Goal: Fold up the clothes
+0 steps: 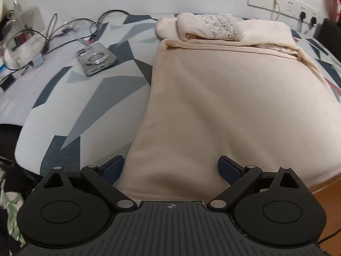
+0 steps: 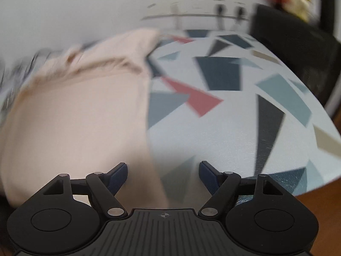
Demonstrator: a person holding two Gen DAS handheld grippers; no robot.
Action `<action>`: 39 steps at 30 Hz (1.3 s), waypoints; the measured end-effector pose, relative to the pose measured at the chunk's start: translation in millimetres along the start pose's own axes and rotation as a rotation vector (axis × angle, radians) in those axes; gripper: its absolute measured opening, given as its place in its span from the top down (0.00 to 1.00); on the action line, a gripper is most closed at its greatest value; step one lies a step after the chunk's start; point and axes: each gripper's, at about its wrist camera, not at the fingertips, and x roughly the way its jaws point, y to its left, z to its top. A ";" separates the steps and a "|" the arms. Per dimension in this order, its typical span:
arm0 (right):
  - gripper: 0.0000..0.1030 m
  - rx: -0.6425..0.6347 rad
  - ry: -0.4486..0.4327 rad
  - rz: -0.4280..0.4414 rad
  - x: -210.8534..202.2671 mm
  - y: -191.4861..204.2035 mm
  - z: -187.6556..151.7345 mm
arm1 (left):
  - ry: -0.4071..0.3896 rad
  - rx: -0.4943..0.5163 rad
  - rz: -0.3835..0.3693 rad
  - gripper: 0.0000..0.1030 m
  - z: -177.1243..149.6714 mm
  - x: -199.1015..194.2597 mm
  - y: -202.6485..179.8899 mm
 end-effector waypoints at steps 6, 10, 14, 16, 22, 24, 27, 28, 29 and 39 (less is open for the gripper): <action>0.62 -0.039 -0.013 0.043 1.8 20.3 2.0 | -0.002 -0.057 -0.036 0.09 0.8 5.8 4.5; 0.89 -0.007 0.001 0.107 0.7 23.1 7.2 | -0.017 -0.026 -0.094 0.86 6.4 -4.9 6.0; 0.92 0.120 -0.025 0.166 -11.1 2.2 11.8 | -0.013 -0.035 -0.105 0.89 8.9 -17.1 6.5; 0.92 0.170 -0.044 0.198 -20.7 -8.5 11.2 | -0.023 -0.049 -0.113 0.89 5.9 -28.3 7.5; 0.93 0.328 -0.026 0.317 -50.2 -30.8 -5.7 | -0.056 -0.079 -0.144 0.90 -8.3 -72.8 6.8; 0.93 0.371 -0.012 0.342 -57.2 -36.2 -15.0 | -0.072 -0.073 -0.140 0.90 -10.9 -86.6 5.5; 0.93 0.438 -0.050 0.398 -71.8 -46.2 -20.3 | -0.113 -0.060 -0.112 0.90 -4.2 -103.4 4.1; 0.93 0.453 -0.078 0.419 -76.3 -49.9 -16.7 | -0.130 -0.065 -0.112 0.90 2.5 -106.0 4.8; 0.93 0.457 -0.108 0.432 -79.7 -52.3 -9.9 | -0.148 -0.069 -0.114 0.90 10.5 -107.8 5.7; 0.93 0.489 -0.278 0.415 -47.0 -46.2 121.5 | -0.357 -0.065 -0.132 0.90 142.6 -68.9 20.7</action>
